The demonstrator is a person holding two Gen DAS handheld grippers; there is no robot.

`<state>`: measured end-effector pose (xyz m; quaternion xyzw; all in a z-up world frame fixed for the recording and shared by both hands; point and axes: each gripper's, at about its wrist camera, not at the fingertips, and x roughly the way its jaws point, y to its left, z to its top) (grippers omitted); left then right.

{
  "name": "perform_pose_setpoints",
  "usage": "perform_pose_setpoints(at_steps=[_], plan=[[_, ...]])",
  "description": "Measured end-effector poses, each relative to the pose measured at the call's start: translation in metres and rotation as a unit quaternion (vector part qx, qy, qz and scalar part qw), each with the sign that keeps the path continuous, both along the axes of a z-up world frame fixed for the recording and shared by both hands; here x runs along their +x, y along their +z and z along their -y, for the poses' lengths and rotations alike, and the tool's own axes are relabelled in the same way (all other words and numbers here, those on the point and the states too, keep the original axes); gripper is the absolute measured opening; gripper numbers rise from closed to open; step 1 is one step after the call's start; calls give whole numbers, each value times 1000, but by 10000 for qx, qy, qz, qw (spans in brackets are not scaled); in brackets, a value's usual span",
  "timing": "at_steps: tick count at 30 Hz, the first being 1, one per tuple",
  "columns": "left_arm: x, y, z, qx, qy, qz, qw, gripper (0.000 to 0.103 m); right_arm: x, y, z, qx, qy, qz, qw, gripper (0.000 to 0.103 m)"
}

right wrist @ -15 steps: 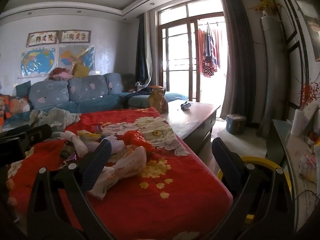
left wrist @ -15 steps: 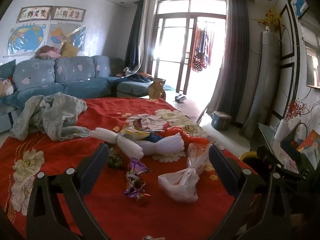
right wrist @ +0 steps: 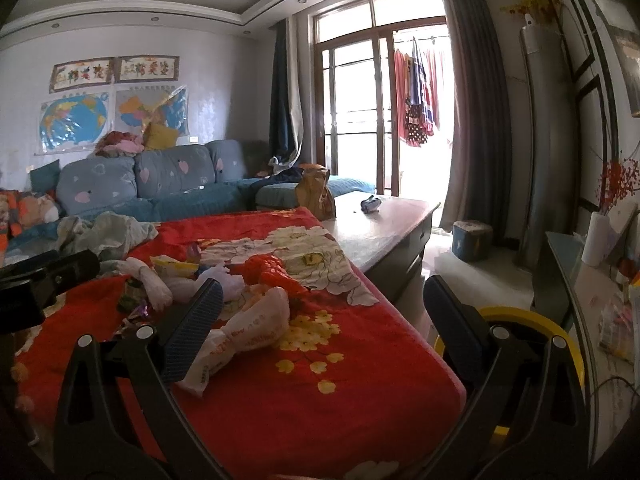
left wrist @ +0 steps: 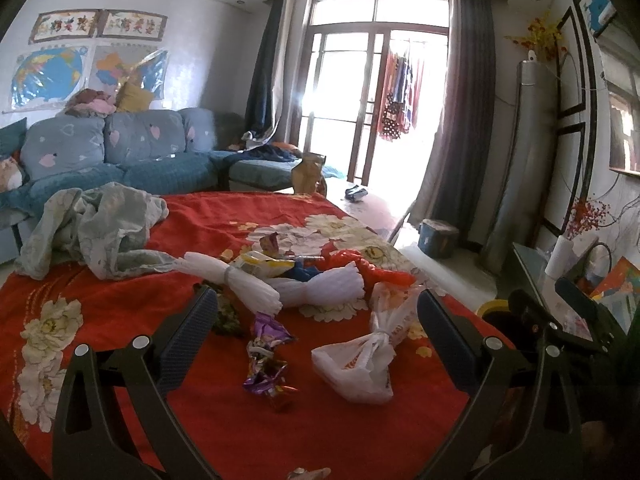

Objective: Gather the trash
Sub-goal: 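Grasp the white knotted plastic bag with the right gripper while the left grasps a white bag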

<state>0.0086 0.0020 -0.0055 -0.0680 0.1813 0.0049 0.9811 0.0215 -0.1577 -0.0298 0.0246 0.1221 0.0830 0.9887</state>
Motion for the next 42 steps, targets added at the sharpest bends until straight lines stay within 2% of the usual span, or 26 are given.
perform_pose_setpoints(at_steps=[10,15,19,21,24,29,32,38,42], plan=[[12,4,-16,-60,150,87,9998,97,31,2,-3,18,45,-357,9994,92],[17,12,-39,-145,476,174,9986,97,53,4,-24,138,297,-660,9973,92],[24,16,-67,-394,776,218,9960,97,65,2,-43,142,494,-834,9952,92],[27,18,-81,-353,902,259,9950,97,71,1,-52,151,578,-901,9941,92],[41,11,-100,-555,1074,-173,9925,97,79,0,-61,173,633,-1029,9925,92],[68,-1,-132,-924,1250,-623,9859,97,100,-9,-65,268,525,-1475,9873,92],[82,-9,-142,-1066,1285,-828,9825,97,115,-20,-64,273,462,-1888,9806,92],[121,-30,-162,-1541,1073,-1121,9758,97,136,-41,-62,618,515,-2536,9640,92],[147,-47,-174,-1973,905,-1460,9652,96,141,-50,-70,784,664,-2788,9548,92]])
